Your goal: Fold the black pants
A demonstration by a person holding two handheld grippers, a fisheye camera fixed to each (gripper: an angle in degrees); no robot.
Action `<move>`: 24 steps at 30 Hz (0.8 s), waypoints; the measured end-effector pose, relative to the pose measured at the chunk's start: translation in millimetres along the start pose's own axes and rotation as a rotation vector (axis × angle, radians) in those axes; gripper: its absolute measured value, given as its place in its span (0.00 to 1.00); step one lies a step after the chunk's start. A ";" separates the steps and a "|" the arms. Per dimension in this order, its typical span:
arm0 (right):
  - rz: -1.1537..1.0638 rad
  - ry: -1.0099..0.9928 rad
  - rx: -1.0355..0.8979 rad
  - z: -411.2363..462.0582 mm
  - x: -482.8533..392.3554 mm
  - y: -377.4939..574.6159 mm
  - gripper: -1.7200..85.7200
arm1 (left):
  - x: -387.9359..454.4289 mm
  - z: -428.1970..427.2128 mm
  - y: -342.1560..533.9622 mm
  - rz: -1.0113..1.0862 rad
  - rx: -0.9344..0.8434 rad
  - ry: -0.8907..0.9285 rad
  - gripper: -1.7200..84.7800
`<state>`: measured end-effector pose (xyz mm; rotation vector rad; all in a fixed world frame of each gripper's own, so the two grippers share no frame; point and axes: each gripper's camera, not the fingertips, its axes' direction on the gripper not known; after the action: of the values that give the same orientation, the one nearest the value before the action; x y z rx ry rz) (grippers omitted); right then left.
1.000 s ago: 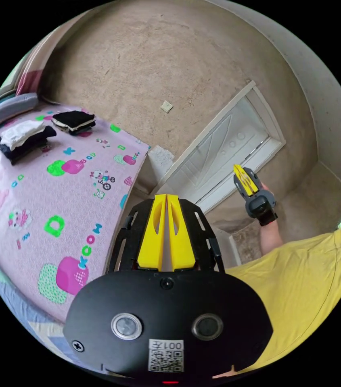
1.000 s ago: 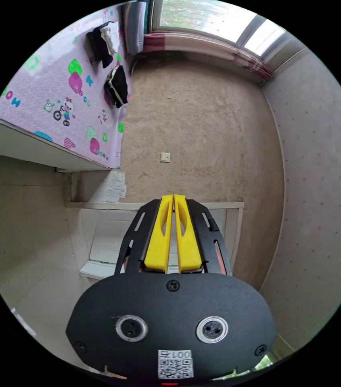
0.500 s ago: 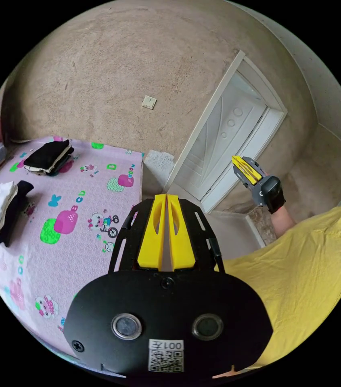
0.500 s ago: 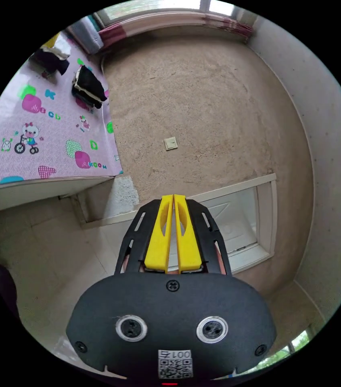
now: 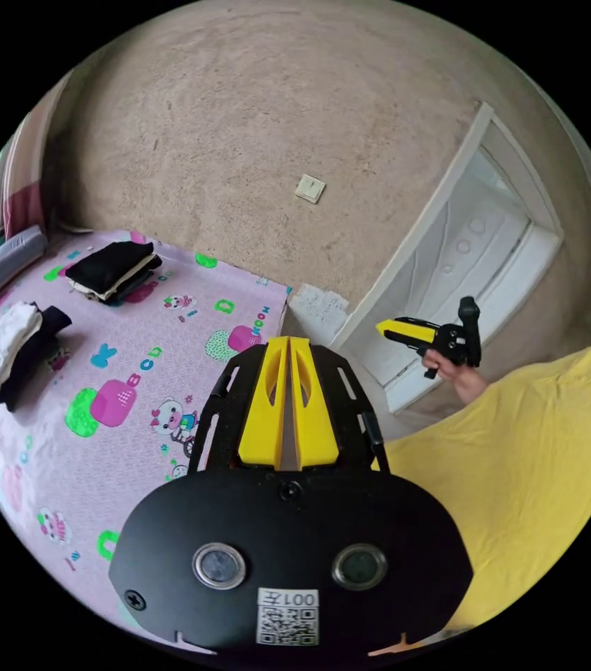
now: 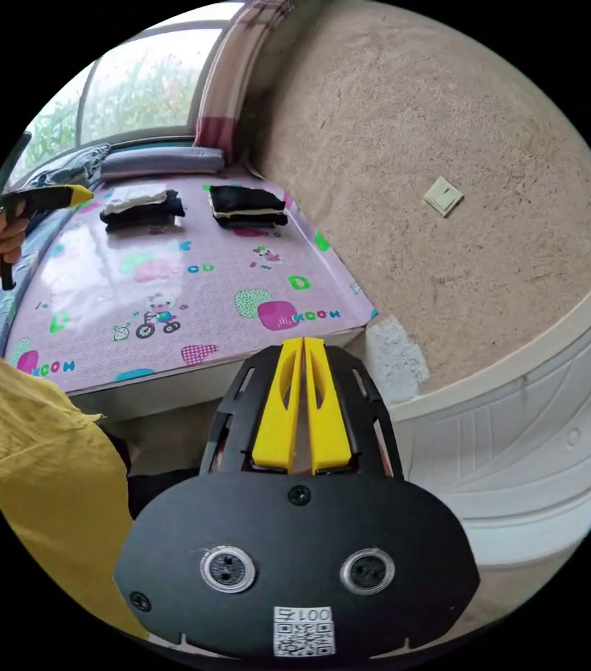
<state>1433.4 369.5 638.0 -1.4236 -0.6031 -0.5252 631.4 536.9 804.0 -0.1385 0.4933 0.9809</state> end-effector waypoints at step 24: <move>-0.122 -0.609 0.536 -279.5 115.2 -235.8 0.02 | 6.6 69.8 -71.4 -0.111 0.027 -0.440 0.01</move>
<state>1382.7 73.9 876.9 -1.0194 -1.2215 0.0066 716.7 525.2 854.9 0.0742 0.0930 0.8638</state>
